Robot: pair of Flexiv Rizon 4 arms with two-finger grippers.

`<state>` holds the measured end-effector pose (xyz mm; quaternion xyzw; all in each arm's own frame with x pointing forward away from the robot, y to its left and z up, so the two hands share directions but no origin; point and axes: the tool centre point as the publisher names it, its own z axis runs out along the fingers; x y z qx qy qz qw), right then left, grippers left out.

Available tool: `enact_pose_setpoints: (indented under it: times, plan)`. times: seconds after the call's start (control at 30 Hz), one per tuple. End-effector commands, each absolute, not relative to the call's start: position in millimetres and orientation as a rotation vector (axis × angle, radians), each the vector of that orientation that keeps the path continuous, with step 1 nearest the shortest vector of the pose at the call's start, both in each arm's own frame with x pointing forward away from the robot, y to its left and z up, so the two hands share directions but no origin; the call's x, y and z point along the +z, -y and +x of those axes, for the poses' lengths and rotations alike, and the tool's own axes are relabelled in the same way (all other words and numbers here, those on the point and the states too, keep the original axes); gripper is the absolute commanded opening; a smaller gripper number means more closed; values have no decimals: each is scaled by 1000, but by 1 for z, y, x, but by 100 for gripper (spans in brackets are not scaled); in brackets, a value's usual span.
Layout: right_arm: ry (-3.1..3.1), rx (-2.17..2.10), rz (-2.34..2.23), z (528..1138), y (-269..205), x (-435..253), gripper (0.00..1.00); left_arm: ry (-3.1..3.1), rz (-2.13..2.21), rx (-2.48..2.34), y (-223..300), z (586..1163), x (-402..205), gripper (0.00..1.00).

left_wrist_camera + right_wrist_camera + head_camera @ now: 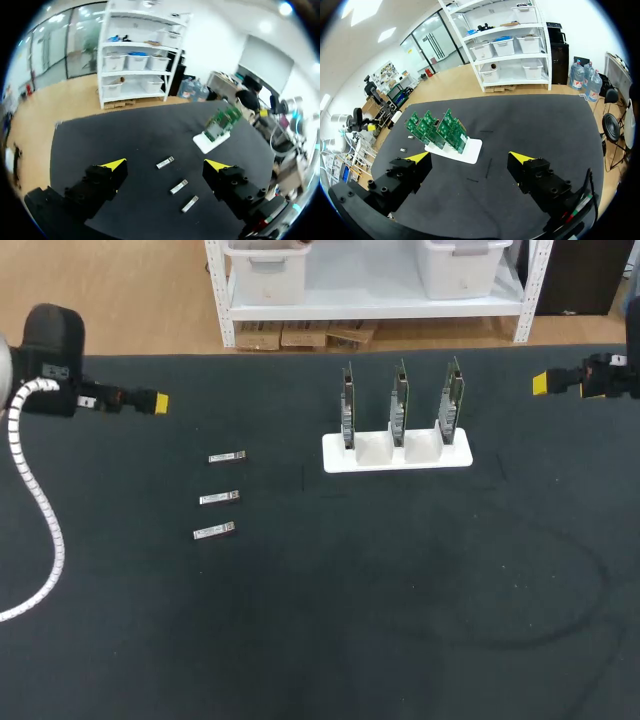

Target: Pick up the optical module with the left hand, and insert it into the network port with the right hand.

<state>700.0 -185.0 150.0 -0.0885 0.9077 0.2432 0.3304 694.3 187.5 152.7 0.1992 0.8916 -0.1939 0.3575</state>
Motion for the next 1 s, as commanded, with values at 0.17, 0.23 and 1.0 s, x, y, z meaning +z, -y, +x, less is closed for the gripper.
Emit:
enact_pose_setpoints:
  times: [0.17,0.23,1.0]
  plan:
    - [-2374,636,-231,700,185,150,100,-2305,893,-416,-196,698,148,100]
    - [-2374,636,-231,700,185,150,100,-2305,972,-387,-198,699,144,100]
    - [-2374,636,-231,700,185,150,100,-2323,968,-382,-202,712,136,100]
